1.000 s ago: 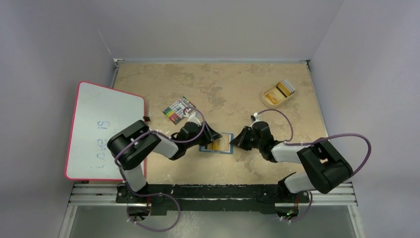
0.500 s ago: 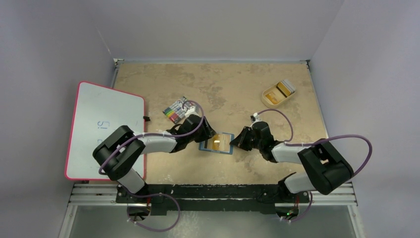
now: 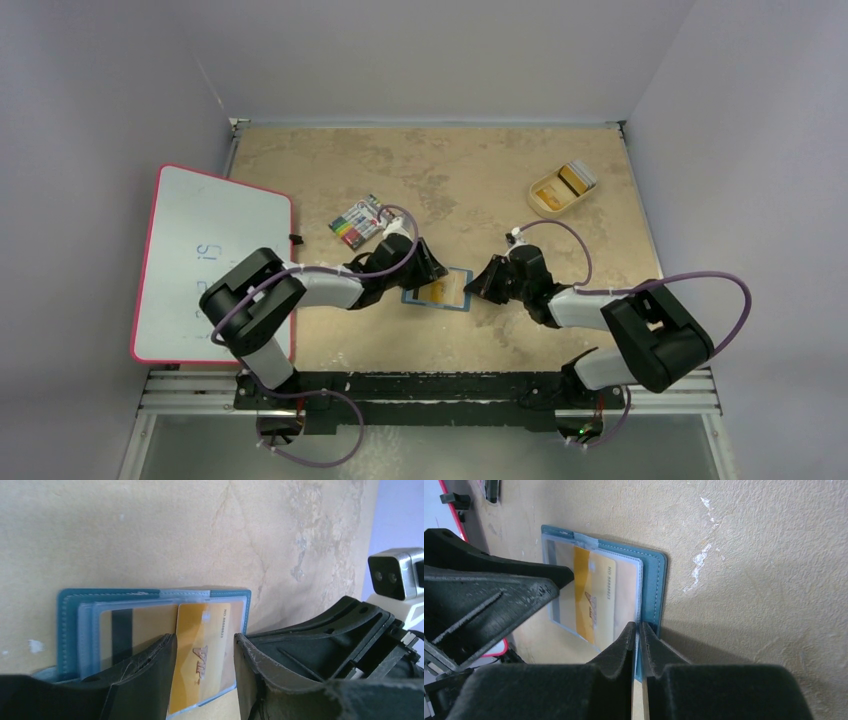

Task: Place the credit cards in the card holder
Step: Insert the credit card into the card holder.

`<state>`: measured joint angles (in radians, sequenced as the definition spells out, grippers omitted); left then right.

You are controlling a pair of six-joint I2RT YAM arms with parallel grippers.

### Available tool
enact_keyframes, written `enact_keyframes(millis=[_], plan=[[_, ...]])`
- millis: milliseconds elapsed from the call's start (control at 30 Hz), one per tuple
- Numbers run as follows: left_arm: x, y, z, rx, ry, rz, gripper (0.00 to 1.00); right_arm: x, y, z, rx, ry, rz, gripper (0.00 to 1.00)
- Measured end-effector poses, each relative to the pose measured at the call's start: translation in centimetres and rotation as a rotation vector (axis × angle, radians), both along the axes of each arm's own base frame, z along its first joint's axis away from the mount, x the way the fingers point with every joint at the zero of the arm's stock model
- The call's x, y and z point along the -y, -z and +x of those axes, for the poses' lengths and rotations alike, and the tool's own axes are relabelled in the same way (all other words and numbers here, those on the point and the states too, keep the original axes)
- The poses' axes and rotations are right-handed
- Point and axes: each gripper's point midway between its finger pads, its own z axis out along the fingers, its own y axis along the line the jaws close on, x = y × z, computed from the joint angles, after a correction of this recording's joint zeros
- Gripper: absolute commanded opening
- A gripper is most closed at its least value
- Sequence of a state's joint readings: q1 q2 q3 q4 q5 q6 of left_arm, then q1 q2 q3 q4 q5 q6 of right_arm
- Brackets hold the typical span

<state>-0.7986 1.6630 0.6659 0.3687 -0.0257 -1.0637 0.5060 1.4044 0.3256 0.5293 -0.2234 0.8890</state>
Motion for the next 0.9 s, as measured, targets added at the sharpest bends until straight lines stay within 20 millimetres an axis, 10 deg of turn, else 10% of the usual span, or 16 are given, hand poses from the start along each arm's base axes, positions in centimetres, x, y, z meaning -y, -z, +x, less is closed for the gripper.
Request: enact_keyframes(millis=[533, 900], plan=[[2.6, 0.2, -1.3, -0.026, 0.052, -0.037, 0.46, 0.0, 0.0, 0.0, 0.000, -0.004, 0.001, 0.11], [-1.7, -3.9, 0.4, 0.002, -0.006, -0.011, 0.48, 0.5, -0.4, 0.2, 0.009, -0.006, -0.049, 0.23]])
